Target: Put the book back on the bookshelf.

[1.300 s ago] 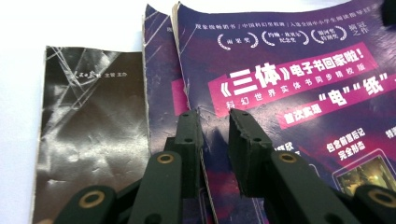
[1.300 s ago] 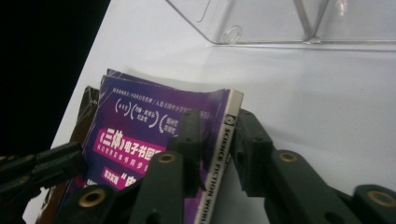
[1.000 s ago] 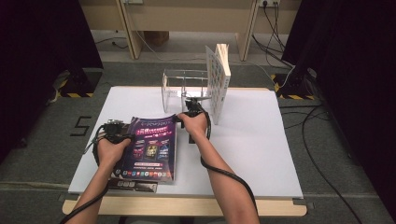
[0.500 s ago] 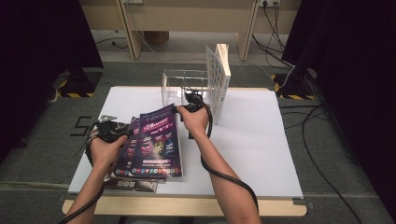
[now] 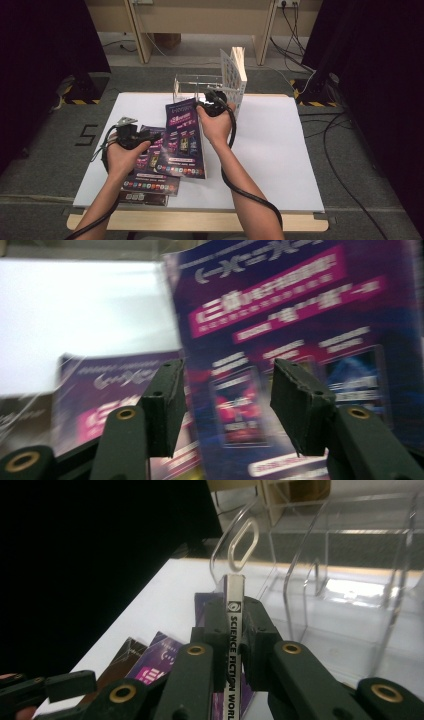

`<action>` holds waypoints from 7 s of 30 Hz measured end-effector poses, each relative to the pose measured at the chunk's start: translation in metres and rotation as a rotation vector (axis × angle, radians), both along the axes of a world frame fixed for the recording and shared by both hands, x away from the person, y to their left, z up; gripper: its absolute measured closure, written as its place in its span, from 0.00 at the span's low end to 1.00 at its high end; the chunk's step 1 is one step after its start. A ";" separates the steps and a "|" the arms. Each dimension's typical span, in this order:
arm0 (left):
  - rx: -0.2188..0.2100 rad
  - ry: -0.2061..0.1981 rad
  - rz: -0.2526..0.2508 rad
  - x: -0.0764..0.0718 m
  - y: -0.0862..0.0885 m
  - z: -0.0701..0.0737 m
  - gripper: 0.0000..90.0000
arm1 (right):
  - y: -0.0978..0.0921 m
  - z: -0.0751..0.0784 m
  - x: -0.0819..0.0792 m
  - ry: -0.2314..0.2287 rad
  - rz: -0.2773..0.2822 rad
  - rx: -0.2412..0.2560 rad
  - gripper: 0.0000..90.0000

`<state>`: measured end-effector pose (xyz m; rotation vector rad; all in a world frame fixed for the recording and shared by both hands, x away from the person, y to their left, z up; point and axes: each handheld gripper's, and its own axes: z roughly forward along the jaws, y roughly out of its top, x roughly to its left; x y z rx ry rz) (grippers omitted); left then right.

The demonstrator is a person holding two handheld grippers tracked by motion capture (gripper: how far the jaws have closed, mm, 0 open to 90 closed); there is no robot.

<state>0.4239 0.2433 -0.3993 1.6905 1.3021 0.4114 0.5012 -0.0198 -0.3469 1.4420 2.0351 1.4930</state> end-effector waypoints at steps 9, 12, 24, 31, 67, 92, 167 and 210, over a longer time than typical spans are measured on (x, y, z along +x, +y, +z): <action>-0.030 -0.051 -0.068 0.003 -0.042 0.024 0.49 | 0.001 0.012 -0.010 -0.073 -0.027 -0.016 0.93; -0.033 -0.049 -0.092 0.006 -0.056 0.027 0.49 | 0.001 0.014 -0.012 -0.090 -0.036 -0.021 0.93; -0.034 -0.059 -0.130 0.015 -0.094 0.042 0.48 | 0.001 0.021 -0.016 -0.135 -0.072 -0.021 0.93; -0.026 -0.063 -0.133 0.022 -0.111 0.048 0.47 | 0.001 0.021 -0.017 -0.141 -0.075 -0.025 0.93; 0.096 -0.017 -0.014 0.035 -0.148 0.045 0.48 | -0.002 0.021 -0.019 -0.140 -0.092 -0.043 0.92; 0.081 -0.015 -0.044 0.014 -0.149 0.049 0.77 | -0.005 0.034 -0.036 -0.182 -0.092 -0.072 0.90; -0.056 -0.228 -0.032 0.063 -0.114 0.085 0.92 | -0.226 -0.126 -0.124 -0.003 -0.309 -0.173 0.66; 0.120 -0.479 0.147 0.087 -0.122 0.046 0.92 | -0.226 -0.129 -0.123 -0.008 -0.284 -0.190 0.66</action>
